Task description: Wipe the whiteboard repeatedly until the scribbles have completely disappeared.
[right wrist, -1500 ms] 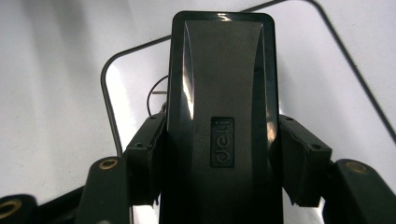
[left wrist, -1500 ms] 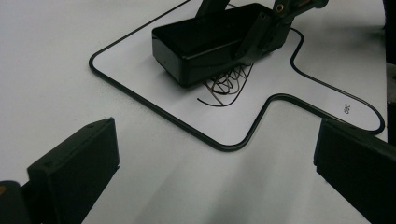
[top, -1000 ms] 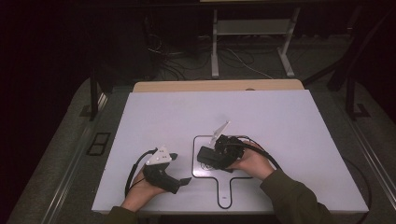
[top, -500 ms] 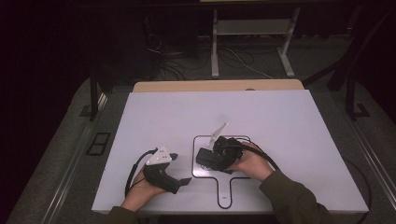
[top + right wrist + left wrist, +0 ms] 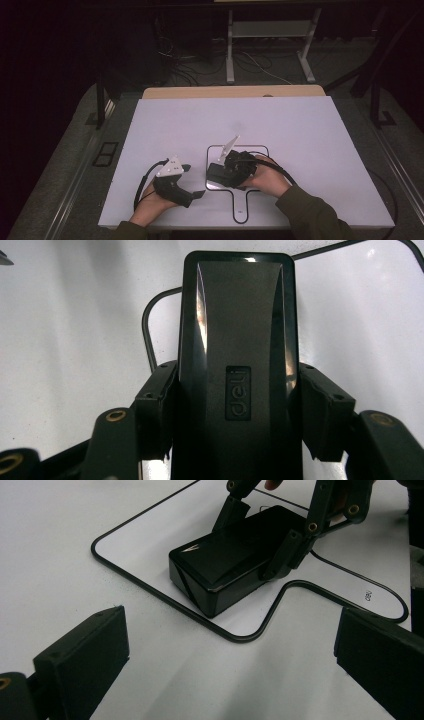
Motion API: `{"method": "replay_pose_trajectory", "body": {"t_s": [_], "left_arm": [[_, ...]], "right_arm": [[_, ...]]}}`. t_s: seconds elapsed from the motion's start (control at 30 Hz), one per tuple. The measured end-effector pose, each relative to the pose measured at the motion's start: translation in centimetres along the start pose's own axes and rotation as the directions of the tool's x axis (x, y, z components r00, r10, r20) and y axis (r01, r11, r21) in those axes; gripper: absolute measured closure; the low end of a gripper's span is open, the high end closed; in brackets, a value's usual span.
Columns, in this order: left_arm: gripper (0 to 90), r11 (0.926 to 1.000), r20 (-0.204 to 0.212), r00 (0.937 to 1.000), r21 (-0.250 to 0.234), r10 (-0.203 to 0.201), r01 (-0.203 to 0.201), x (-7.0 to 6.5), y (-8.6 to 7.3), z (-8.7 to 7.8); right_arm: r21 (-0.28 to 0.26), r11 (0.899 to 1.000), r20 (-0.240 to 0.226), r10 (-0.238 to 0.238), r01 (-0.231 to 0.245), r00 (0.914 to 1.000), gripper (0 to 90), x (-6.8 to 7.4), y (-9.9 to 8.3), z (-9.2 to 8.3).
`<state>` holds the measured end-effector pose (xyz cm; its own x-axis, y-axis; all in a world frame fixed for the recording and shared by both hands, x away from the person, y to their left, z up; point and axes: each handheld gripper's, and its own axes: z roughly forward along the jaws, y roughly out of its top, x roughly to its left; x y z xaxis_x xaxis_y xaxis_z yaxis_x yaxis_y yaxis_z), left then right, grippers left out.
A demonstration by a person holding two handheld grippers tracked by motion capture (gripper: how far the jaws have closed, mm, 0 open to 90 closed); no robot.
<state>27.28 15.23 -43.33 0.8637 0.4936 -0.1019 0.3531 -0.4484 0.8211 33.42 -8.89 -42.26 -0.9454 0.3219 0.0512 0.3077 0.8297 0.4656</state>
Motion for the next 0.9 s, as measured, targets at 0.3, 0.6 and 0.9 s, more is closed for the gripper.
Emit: {"method": "replay_pose_trajectory", "body": {"t_s": [0.3,0.6,0.9], "left_arm": [[0.0,1.0000,0.001,1.0000,-0.002,-0.004,0.004,0.0,0.0,0.0],[0.0,1.0000,0.000,1.0000,-0.001,0.001,-0.001,0.0,0.0,0.0],[0.0,1.0000,0.001,1.0000,-0.003,-0.003,0.003,0.0,0.0,0.1]], "right_arm": [[0.007,0.997,0.075,0.073,-0.074,0.9945,38.6,-2.4,-1.3,-0.8],[0.011,1.000,0.033,-0.025,0.025,0.9991,38.5,0.7,0.2,0.1],[0.015,0.999,0.098,0.049,-0.050,0.9940,38.5,-1.7,-0.9,-0.6]]}}
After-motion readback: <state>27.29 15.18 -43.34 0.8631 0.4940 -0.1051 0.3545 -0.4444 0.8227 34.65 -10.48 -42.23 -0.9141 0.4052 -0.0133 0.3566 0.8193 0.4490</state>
